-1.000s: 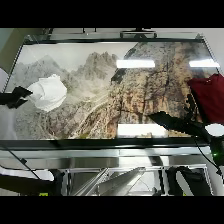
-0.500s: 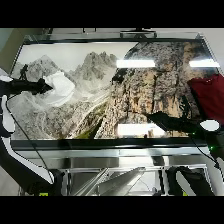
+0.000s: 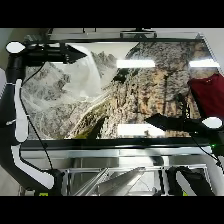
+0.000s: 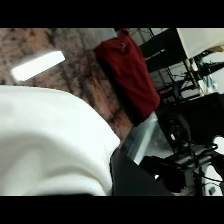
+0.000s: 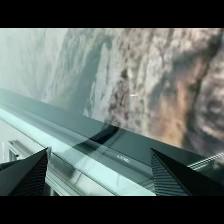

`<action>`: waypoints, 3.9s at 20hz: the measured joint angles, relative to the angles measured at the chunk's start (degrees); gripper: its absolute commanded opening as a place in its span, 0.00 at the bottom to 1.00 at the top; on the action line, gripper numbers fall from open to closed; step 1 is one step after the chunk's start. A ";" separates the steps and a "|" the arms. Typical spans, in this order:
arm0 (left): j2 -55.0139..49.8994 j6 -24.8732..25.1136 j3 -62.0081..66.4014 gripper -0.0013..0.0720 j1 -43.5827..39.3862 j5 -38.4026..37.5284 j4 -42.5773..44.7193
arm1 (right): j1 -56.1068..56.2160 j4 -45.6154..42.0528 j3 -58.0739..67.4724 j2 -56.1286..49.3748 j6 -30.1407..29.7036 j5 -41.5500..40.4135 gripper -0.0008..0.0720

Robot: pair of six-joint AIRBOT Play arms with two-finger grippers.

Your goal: Fold the shirts.

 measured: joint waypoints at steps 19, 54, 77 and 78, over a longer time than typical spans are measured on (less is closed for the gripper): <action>2.23 0.57 -22.75 0.99 -0.37 7.85 23.76 | 10.84 4.00 5.18 -10.29 -5.25 -9.27 0.98; -19.28 4.20 -8.13 0.03 -4.81 -9.90 16.98 | 22.08 17.59 34.60 -50.97 -7.82 -24.65 0.56; -10.80 5.68 -8.15 0.03 -0.92 -20.00 2.32 | 15.74 26.53 43.23 -36.48 -8.55 -12.24 0.05; -8.00 5.70 -8.15 0.03 0.33 -20.13 0.37 | 13.31 27.12 44.06 -32.87 -8.55 -10.75 0.05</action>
